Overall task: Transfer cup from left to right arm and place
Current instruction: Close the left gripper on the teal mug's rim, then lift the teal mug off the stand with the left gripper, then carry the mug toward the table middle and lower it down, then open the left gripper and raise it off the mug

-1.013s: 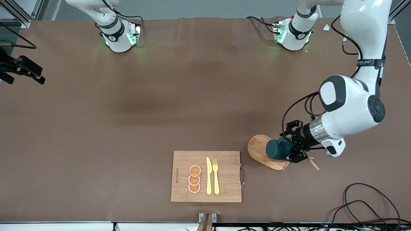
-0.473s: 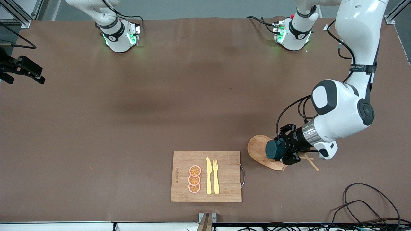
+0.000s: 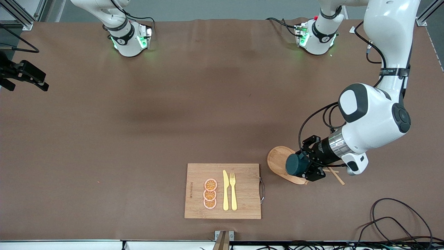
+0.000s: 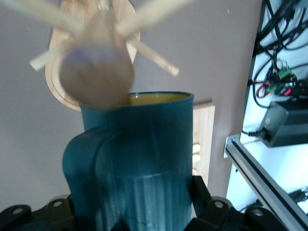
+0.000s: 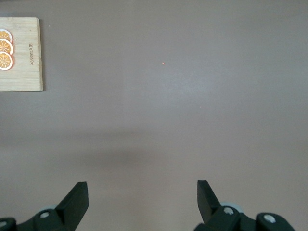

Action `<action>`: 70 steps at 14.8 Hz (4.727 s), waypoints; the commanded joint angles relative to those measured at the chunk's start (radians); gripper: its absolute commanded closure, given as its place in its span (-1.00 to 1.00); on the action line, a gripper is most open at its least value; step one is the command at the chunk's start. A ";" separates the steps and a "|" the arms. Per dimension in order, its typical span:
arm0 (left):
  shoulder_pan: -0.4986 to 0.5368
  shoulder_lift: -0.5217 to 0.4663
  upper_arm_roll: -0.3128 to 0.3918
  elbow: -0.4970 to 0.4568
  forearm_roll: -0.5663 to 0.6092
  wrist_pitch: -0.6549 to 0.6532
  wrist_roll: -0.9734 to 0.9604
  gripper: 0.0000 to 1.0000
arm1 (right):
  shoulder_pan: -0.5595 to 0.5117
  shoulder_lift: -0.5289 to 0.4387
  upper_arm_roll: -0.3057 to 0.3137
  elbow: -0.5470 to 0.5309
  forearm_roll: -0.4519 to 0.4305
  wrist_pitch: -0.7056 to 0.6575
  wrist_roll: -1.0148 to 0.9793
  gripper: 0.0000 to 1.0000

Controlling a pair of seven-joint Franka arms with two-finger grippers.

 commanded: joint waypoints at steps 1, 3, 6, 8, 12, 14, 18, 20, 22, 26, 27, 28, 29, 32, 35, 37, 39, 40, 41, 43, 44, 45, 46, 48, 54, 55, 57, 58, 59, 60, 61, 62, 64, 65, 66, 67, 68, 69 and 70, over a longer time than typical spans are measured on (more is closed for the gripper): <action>0.012 -0.013 -0.041 0.019 -0.019 -0.024 -0.026 -0.17 | 0.004 -0.019 -0.003 -0.007 0.006 -0.007 0.003 -1.00; 0.011 -0.019 -0.055 0.019 -0.017 -0.058 -0.057 -0.18 | 0.004 -0.019 -0.003 -0.007 0.006 -0.007 0.002 -1.00; 0.006 -0.045 -0.098 0.018 -0.012 -0.064 -0.081 -0.18 | 0.004 -0.019 -0.003 -0.007 0.006 -0.008 0.002 -1.00; -0.003 -0.065 -0.128 0.013 0.012 -0.067 -0.083 -0.19 | 0.004 -0.019 -0.003 -0.007 0.006 -0.007 0.002 -1.00; -0.145 -0.068 -0.144 0.021 0.245 -0.073 -0.129 -0.15 | 0.004 -0.019 -0.003 -0.007 0.006 -0.007 0.002 -1.00; -0.228 -0.068 -0.145 0.021 0.355 -0.067 -0.146 -0.05 | 0.004 -0.019 -0.003 -0.007 0.006 -0.007 0.002 -1.00; -0.363 -0.064 -0.145 0.019 0.596 -0.047 -0.221 0.14 | 0.004 -0.019 -0.003 -0.007 0.006 -0.008 -0.001 -1.00; -0.431 -0.056 -0.145 0.015 0.714 -0.030 -0.245 0.20 | 0.004 -0.019 -0.003 -0.007 0.006 -0.007 -0.001 -1.00; -0.498 -0.035 -0.144 0.013 0.838 -0.027 -0.330 0.23 | 0.004 -0.019 -0.003 -0.007 0.006 -0.008 -0.001 -1.00; -0.623 0.025 -0.142 0.002 1.114 -0.035 -0.474 0.26 | 0.003 -0.019 -0.004 -0.007 0.006 -0.008 -0.001 -1.00; -0.649 0.040 -0.141 -0.008 1.191 -0.038 -0.485 0.26 | 0.001 -0.019 -0.004 -0.007 0.006 -0.008 -0.001 -1.00; -0.675 0.059 -0.142 -0.014 1.281 -0.058 -0.488 0.27 | 0.001 -0.019 -0.006 -0.007 0.006 -0.008 -0.001 -1.00; -0.695 0.077 -0.142 -0.015 1.343 -0.091 -0.500 0.27 | 0.000 -0.019 -0.006 -0.007 0.006 -0.008 -0.001 -1.00; -0.759 0.137 -0.138 -0.016 1.522 -0.112 -0.619 0.27 | 0.001 -0.019 -0.006 -0.009 0.006 -0.008 -0.003 -1.00; -0.807 0.198 -0.139 -0.028 1.708 -0.162 -0.699 0.28 | 0.000 -0.019 -0.004 -0.009 0.006 -0.008 -0.001 -1.00; -0.842 0.254 -0.138 -0.028 1.816 -0.199 -0.782 0.28 | 0.000 -0.019 -0.006 -0.009 0.006 -0.008 -0.003 -1.00; -0.861 0.303 -0.138 -0.031 1.906 -0.246 -0.848 0.28 | -0.002 -0.019 -0.006 -0.009 0.006 -0.008 -0.015 -1.00; -0.873 0.330 -0.138 -0.031 1.945 -0.271 -0.865 0.28 | -0.002 -0.019 -0.006 -0.009 0.006 -0.008 -0.015 -1.00; -0.885 0.353 -0.136 -0.031 1.977 -0.292 -0.881 0.28 | -0.002 -0.019 -0.006 -0.009 0.006 -0.008 -0.015 -1.00; -0.896 0.404 -0.136 -0.030 2.055 -0.335 -0.939 0.26 | -0.002 -0.019 -0.007 -0.009 0.006 -0.008 -0.017 -1.00; -0.900 0.427 -0.136 -0.030 2.090 -0.351 -0.983 0.26 | -0.002 -0.019 -0.006 -0.009 0.006 -0.008 -0.017 -1.00; -0.911 0.448 -0.136 -0.030 2.121 -0.371 -1.018 0.26 | -0.002 -0.019 -0.006 -0.009 0.006 -0.008 -0.015 -1.00; -0.916 0.464 -0.135 -0.030 2.127 -0.391 -1.028 0.26 | -0.002 -0.019 -0.007 -0.009 0.006 -0.008 -0.015 -1.00; -0.936 0.491 -0.135 -0.028 2.135 -0.421 -1.036 0.26 | -0.002 -0.019 -0.007 -0.009 0.006 -0.008 -0.015 -1.00; -0.963 0.502 -0.139 -0.024 2.102 -0.503 -1.075 -1.00 | -0.002 -0.019 -0.007 -0.009 0.006 -0.008 -0.017 -1.00; -0.968 0.496 -0.144 -0.019 2.073 -0.512 -1.068 -1.00 | -0.002 -0.019 -0.007 -0.009 0.006 -0.008 -0.017 -1.00; -0.973 0.460 -0.145 -0.015 1.994 -0.515 -1.039 -1.00 | -0.003 -0.019 -0.007 -0.009 0.006 -0.008 -0.017 -1.00; -0.973 0.447 -0.145 -0.015 1.961 -0.515 -1.013 -1.00 | -0.003 -0.019 -0.007 -0.009 0.006 -0.008 -0.017 -1.00; -0.973 0.426 -0.145 -0.015 1.928 -0.515 -0.996 -1.00 | -0.002 -0.019 -0.007 -0.009 0.006 -0.008 -0.017 -1.00; -0.973 0.409 -0.147 -0.015 1.893 -0.515 -0.984 -1.00 | -0.002 -0.019 -0.007 -0.010 0.006 -0.008 -0.017 -1.00; -0.973 0.389 -0.155 -0.013 1.862 -0.515 -0.977 -1.00 | -0.002 -0.019 -0.007 -0.009 0.006 -0.010 -0.017 -1.00; -0.970 0.372 -0.161 -0.013 1.833 -0.515 -0.964 -1.00 | 0.001 -0.019 -0.007 -0.009 0.006 -0.010 -0.017 -1.00; -0.967 0.329 -0.162 -0.015 1.766 -0.515 -0.919 -1.00 | 0.001 -0.019 -0.006 -0.009 0.006 -0.016 -0.015 -1.00; -0.962 0.305 -0.164 -0.015 1.729 -0.513 -0.883 -1.00 | 0.003 -0.019 -0.006 -0.009 0.006 -0.016 -0.015 -1.00; -0.959 0.271 -0.164 -0.015 1.683 -0.512 -0.837 -1.00 | 0.003 -0.019 -0.006 -0.009 0.006 -0.016 -0.015 -1.00; -0.947 0.233 -0.164 -0.015 1.640 -0.504 -0.785 -1.00 | 0.003 -0.019 -0.004 -0.009 0.006 -0.016 -0.014 -1.00; -0.924 0.188 -0.164 -0.016 1.593 -0.500 -0.716 -1.00 | 0.003 -0.019 -0.004 -0.009 0.006 -0.017 -0.014 -1.00; -0.895 0.129 -0.164 -0.016 1.524 -0.489 -0.607 -1.00 | 0.004 -0.019 -0.004 -0.010 0.006 -0.020 -0.015 -1.00; -0.859 0.073 -0.164 -0.016 1.452 -0.477 -0.507 -1.00 | 0.004 -0.019 -0.003 -0.010 0.006 -0.031 -0.015 -1.00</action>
